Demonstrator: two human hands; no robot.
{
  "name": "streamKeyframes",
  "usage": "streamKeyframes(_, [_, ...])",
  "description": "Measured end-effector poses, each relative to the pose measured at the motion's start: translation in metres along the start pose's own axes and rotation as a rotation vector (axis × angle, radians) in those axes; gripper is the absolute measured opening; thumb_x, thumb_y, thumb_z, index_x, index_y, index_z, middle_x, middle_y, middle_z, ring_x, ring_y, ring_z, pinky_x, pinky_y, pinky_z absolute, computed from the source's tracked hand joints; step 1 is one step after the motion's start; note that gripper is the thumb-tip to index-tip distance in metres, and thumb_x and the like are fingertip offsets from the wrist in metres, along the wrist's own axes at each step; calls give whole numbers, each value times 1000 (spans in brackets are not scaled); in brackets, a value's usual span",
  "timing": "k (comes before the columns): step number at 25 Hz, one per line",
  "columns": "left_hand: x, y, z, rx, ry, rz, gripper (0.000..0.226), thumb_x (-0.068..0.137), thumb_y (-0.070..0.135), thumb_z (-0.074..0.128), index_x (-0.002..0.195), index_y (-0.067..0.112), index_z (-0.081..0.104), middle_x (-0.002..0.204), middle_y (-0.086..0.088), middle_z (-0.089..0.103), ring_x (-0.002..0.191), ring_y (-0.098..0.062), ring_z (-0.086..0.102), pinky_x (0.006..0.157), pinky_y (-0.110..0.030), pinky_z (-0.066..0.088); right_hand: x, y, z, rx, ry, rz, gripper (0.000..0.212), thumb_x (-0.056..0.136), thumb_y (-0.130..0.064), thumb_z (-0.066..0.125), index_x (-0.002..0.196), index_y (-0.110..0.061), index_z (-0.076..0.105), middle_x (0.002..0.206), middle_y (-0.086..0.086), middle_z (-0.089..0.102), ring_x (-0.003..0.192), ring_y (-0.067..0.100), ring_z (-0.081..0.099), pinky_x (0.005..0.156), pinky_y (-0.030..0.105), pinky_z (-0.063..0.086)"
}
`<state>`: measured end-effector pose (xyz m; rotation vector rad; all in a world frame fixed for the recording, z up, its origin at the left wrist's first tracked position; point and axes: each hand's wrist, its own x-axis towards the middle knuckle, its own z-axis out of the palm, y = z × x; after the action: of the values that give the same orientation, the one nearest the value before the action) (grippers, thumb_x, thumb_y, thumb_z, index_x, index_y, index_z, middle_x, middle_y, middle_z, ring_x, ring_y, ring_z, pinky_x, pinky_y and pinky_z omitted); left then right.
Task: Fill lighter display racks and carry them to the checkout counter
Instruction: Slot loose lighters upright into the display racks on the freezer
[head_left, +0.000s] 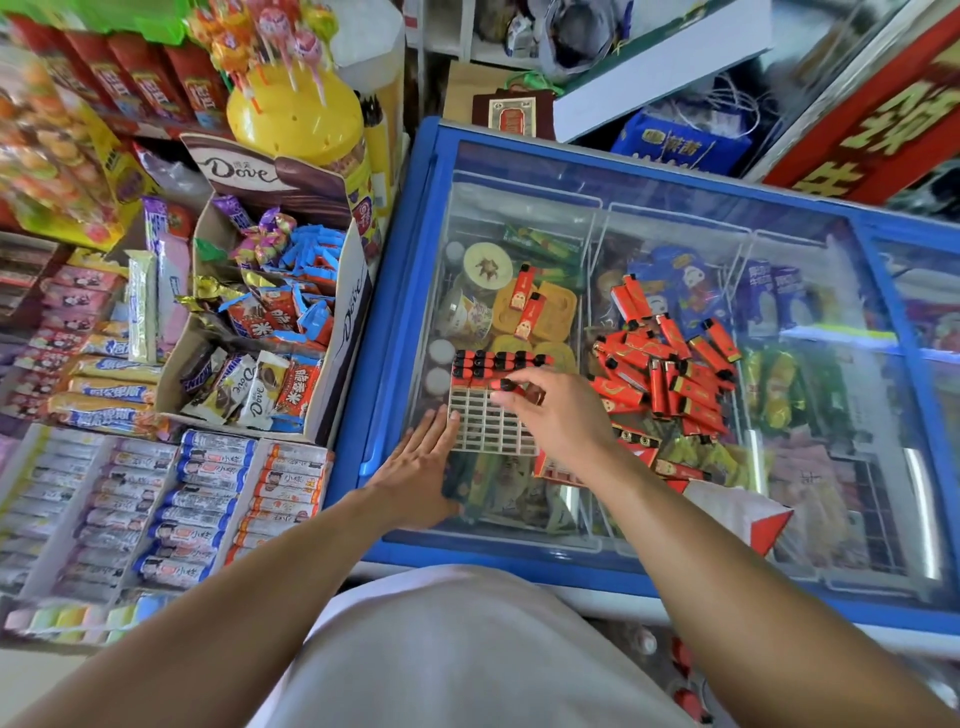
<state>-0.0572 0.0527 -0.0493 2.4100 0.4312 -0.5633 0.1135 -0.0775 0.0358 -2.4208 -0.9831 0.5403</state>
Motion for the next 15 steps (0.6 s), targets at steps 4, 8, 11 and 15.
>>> streamKeyframes(4, [2, -2, 2, 0, 8, -13, 123, 84, 48, 72, 157, 20, -24, 167, 1, -24, 152, -15, -23, 121, -32, -11, 6, 0, 6, -107, 68, 30, 25, 91, -48, 66, 111, -33, 68, 104, -13, 65, 75, 3, 58, 55, 20, 38])
streamKeyframes(8, [2, -3, 4, -3, 15, -14, 125, 84, 49, 73, 156, 20, -24, 167, 1, -23, 152, -15, -23, 122, -34, -11, 7, -2, 11, -190, 99, 19, 21, 94, -44, 64, 110, -32, 68, 100, -14, 67, 72, 4, 57, 54, 20, 41])
streamKeyframes(11, [3, -4, 5, 5, 21, -4, 124, 84, 49, 73, 156, 19, -24, 167, 1, -23, 152, -15, -23, 122, -33, -11, 6, -8, 8, -213, 151, -15, 19, 96, -43, 59, 108, -29, 61, 93, -15, 68, 64, 2, 57, 54, 25, 50])
streamKeyframes(15, [4, -6, 6, 11, 23, 2, 125, 84, 51, 73, 157, 19, -24, 166, 1, -23, 152, -16, -24, 124, -36, -9, 4, -8, 4, -198, 123, -28, 10, 98, -38, 55, 107, -33, 58, 64, -16, 59, 47, 0, 52, 45, 26, 48])
